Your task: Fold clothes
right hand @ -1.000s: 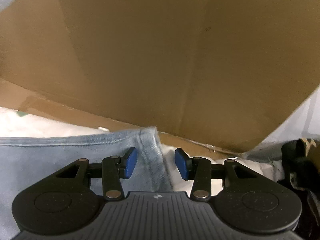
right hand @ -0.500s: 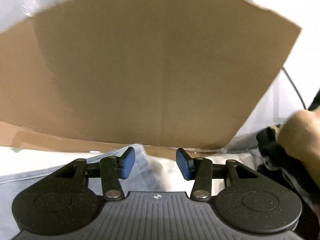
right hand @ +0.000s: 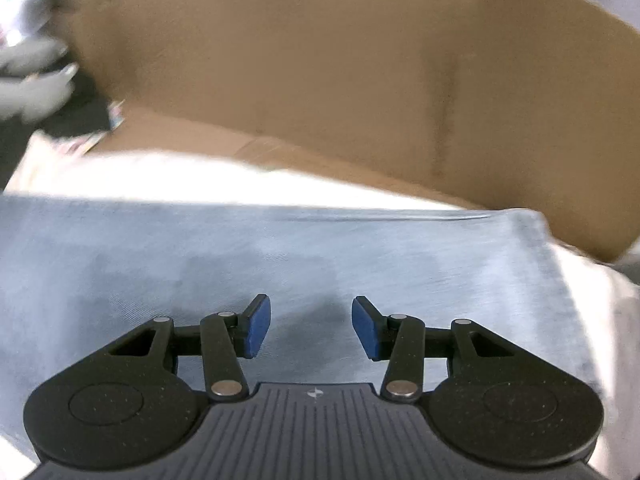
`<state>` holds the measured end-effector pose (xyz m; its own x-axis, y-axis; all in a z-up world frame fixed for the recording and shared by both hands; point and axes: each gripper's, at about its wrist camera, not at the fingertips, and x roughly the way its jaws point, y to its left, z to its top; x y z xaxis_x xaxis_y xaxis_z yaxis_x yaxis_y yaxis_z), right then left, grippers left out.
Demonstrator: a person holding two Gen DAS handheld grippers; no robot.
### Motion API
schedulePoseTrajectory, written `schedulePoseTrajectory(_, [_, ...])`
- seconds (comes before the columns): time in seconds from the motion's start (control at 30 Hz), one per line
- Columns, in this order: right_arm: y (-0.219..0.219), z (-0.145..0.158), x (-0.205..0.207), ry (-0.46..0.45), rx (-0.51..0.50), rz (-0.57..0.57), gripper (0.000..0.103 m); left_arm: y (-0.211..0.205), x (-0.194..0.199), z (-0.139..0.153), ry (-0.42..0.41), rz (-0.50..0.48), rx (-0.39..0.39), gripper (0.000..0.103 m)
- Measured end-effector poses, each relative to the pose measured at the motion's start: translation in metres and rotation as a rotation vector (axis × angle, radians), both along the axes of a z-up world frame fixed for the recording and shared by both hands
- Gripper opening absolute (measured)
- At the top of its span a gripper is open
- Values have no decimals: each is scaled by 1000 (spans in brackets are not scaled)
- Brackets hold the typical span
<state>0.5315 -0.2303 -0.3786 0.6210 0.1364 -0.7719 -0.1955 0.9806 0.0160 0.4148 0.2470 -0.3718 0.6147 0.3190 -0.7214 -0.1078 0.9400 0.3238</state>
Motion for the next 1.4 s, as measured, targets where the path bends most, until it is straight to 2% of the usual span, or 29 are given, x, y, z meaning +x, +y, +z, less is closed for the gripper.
schedulePoseTrajectory(0.27, [55,-22,21,-37,-3,19,51,8,20,-10,-16,46,-24,12])
schedulePoseTrajectory(0.47, [57,-17,38,-56,1,-3,52,6,30,-8,13,67,-15,9])
schedulePoseTrajectory(0.57, [59,-13,41,-52,8,-10,52,-7,26,0,18,77,25,9])
schedulePoseTrajectory(0.67, [61,-9,43,-49,14,-17,53,-30,17,9,7,23,10,14])
schedulePoseTrajectory(0.9, [65,-1,49,-40,29,-33,48,-107,13,13,42,-167,-83,14])
schedulePoseTrajectory(1.03, [84,8,29,-34,26,52,48,-146,16,1,81,-254,-85,18])
schedulePoseTrajectory(1.2, [116,0,13,27,5,121,48,-169,27,-19,117,-284,-45,21])
schedulePoseTrajectory(1.4, [126,-12,23,17,-1,104,50,-172,46,-31,139,-257,-23,19])
